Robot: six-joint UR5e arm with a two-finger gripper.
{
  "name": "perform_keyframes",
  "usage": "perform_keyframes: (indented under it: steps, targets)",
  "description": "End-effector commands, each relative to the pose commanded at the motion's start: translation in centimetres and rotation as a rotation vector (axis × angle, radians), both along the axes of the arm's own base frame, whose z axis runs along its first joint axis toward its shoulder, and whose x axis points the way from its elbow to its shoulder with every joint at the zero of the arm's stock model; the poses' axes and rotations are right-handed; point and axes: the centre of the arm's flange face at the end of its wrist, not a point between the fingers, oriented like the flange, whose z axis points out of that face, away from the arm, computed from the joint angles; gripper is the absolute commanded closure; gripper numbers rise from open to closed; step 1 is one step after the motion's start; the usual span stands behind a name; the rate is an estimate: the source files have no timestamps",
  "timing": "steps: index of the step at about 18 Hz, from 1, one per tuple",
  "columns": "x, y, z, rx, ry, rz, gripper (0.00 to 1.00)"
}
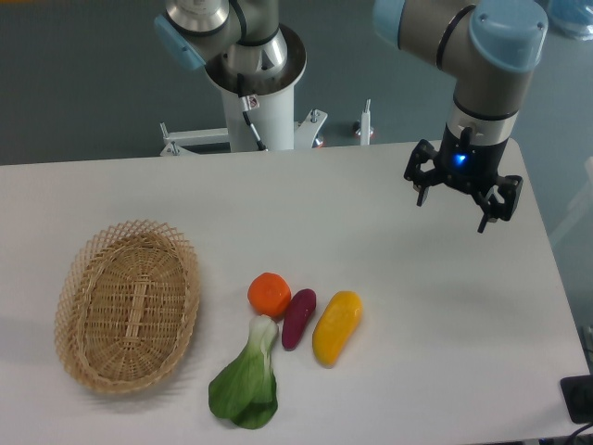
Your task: Pick up the mango from the table
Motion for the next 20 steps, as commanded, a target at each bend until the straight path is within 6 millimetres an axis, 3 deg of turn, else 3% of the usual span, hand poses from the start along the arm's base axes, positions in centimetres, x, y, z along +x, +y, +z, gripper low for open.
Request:
perform_keyframes:
  steps: [14, 18, 20]
  targets:
    - [0.4, 0.8, -0.3, 0.025, 0.007, 0.054, 0.00]
    - [1.3, 4.4, -1.8, 0.042, -0.019, 0.252, 0.00]
    - [2.3, 6.4, -3.2, 0.068, 0.034, 0.225, 0.00]
